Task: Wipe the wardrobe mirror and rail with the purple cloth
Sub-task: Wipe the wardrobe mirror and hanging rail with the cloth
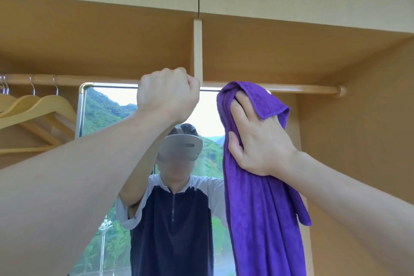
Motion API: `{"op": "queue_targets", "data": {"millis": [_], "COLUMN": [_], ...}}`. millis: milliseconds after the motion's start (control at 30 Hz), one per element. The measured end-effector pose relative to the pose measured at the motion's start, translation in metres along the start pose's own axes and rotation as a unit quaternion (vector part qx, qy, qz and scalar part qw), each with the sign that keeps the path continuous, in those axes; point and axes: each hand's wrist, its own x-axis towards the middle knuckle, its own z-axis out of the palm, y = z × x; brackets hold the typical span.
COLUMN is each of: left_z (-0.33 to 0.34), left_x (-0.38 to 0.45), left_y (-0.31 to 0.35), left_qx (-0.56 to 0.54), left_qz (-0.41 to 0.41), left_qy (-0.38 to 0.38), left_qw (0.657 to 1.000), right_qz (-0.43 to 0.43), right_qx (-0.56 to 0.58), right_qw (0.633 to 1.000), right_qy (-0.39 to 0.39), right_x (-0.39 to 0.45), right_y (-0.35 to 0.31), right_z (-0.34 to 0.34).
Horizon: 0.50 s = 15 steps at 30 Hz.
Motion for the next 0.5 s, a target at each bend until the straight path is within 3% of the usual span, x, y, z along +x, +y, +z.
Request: {"op": "queue_targets", "data": {"millis": [367, 500], "left_z": [0.0, -0.001], "left_x": [-0.002, -0.001], "left_y": [-0.001, 0.0], "left_qx": [-0.007, -0.011], "left_qz": [0.009, 0.004], "left_qy": [0.011, 0.011], "left_qw": [1.0, 1.0], "right_qz": [0.074, 0.039], "right_qx": [-0.025, -0.034], "right_qw": [0.996, 0.999], "right_qy": [0.032, -0.006], "right_x": [0.003, 0.007], "right_y": [-0.022, -0.015], "right_z": [0.006, 0.002]}}
